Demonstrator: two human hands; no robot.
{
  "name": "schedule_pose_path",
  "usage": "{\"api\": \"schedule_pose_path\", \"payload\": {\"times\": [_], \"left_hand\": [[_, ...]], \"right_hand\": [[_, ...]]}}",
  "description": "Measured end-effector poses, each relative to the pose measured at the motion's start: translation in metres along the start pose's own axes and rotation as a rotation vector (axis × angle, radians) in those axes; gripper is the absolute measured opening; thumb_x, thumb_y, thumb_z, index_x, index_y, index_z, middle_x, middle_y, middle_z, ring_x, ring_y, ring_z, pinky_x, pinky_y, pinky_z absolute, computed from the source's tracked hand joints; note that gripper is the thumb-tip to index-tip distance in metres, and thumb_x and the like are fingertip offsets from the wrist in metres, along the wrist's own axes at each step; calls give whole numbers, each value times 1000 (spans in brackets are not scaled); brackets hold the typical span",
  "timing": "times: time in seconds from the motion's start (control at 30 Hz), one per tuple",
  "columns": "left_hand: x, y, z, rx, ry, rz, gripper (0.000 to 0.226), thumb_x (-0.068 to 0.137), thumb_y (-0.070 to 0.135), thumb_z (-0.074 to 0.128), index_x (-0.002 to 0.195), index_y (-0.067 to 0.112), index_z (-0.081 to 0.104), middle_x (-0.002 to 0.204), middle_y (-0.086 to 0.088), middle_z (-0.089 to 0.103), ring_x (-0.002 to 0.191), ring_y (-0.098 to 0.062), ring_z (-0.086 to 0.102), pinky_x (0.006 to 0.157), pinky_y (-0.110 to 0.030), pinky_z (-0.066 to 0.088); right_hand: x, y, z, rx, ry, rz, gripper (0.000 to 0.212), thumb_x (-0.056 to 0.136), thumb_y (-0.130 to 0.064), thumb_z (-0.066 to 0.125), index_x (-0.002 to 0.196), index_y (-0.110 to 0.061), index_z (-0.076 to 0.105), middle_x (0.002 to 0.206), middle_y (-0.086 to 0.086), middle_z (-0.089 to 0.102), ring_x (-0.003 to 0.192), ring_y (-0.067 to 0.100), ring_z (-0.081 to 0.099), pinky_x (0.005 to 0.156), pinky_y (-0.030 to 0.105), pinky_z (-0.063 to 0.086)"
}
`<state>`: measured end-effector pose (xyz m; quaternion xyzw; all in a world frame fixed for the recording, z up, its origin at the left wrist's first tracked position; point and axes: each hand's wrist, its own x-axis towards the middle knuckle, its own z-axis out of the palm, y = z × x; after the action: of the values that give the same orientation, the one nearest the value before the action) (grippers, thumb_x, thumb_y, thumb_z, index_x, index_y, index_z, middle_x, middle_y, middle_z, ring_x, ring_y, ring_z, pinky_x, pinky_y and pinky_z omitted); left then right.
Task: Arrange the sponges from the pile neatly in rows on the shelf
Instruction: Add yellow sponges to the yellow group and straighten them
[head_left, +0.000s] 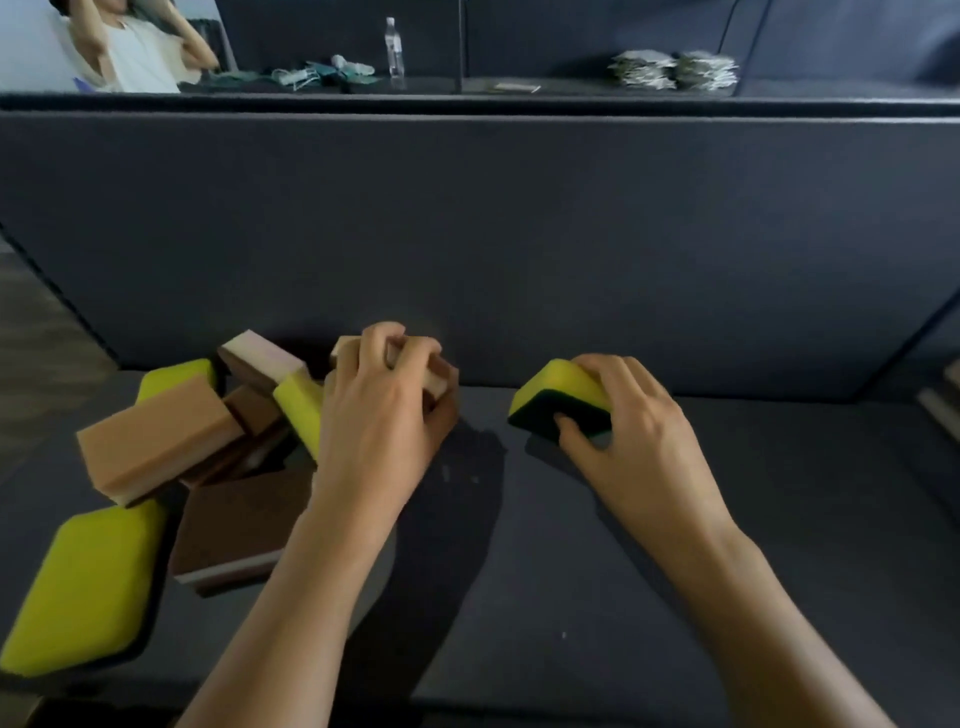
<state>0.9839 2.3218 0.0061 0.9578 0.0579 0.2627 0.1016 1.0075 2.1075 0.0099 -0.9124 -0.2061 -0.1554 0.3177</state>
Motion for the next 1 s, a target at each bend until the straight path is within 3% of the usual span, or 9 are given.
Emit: {"api": "schedule_pose_path", "payload": {"times": [0.13,0.4,0.7,1.0], "left_hand": [[-3,45,-6,-169,48,118,40,79,29,74,115,16,62,127,-9,49,110,-33,48,83,-41,47],[-20,150,10,-356,-61,313,38,81,36,67,114,18,63,130,-4,49,114,-26,46,78,-34,47],[-43,272,19,-446,-104,436,35,87,38,68,116,21,63,131,0,48,117,-21,45,77,-29,41],[-70,349,25,-445,-151,509,39,85,37,69,118,19,61,130,-2,49,116,-20,46,79,-26,39]], "right_hand": [[-22,22,-34,-37,80,69,40,85,-19,71,122,-20,55,115,-5,56,103,19,55,79,35,49],[-80,77,-107,-163,223,222,42,84,-19,73,122,-19,56,116,-3,58,104,22,56,80,35,47],[-147,132,-197,-214,317,327,46,84,-21,73,127,-21,54,120,-2,58,108,22,56,81,37,50],[-186,177,-249,-228,348,347,45,84,-20,74,126,-16,57,121,2,60,107,23,58,86,39,52]]}}
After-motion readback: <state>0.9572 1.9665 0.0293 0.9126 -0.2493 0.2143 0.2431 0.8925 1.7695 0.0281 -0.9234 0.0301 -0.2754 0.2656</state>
